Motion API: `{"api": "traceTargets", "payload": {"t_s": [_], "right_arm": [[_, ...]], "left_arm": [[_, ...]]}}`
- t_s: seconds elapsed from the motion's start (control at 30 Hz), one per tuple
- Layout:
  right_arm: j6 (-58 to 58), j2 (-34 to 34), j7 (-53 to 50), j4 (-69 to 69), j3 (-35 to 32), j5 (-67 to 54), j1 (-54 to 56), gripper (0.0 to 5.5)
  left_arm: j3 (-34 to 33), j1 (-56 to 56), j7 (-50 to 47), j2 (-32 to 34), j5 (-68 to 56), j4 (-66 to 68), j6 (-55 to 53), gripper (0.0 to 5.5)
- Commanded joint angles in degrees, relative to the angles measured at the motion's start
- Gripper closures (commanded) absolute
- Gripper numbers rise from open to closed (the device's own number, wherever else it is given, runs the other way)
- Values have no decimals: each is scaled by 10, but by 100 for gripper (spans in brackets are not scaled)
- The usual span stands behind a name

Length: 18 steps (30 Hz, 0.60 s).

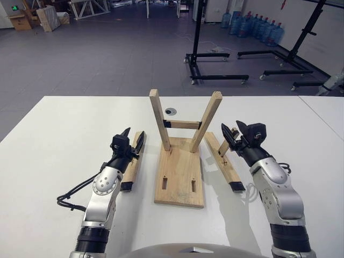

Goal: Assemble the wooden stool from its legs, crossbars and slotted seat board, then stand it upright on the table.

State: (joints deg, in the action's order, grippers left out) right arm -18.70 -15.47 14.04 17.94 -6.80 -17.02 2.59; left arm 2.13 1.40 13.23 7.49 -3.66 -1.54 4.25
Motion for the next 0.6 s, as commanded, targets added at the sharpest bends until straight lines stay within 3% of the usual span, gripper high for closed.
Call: {"api": "traceTargets", "payload": {"t_s": [0.03, 0.4, 0.5, 0.6], "right_arm": [[-19, -2, -3, 10, -18, -22, 45, 271], [-98, -14, -56, 31, -53, -54, 189, 271], [-87, -5, -55, -19, -25, -25, 142, 271], [-69, -5, -44, -151, 50, 46, 45, 271]], "left_arm": [[6, 10, -6, -10, 8, 37, 28, 282], [2, -19, -8, -15, 10, 86, 56, 282], [3, -21, -7, -14, 9, 85, 54, 282], [1, -22, -11, -14, 12, 91, 53, 282]]}}
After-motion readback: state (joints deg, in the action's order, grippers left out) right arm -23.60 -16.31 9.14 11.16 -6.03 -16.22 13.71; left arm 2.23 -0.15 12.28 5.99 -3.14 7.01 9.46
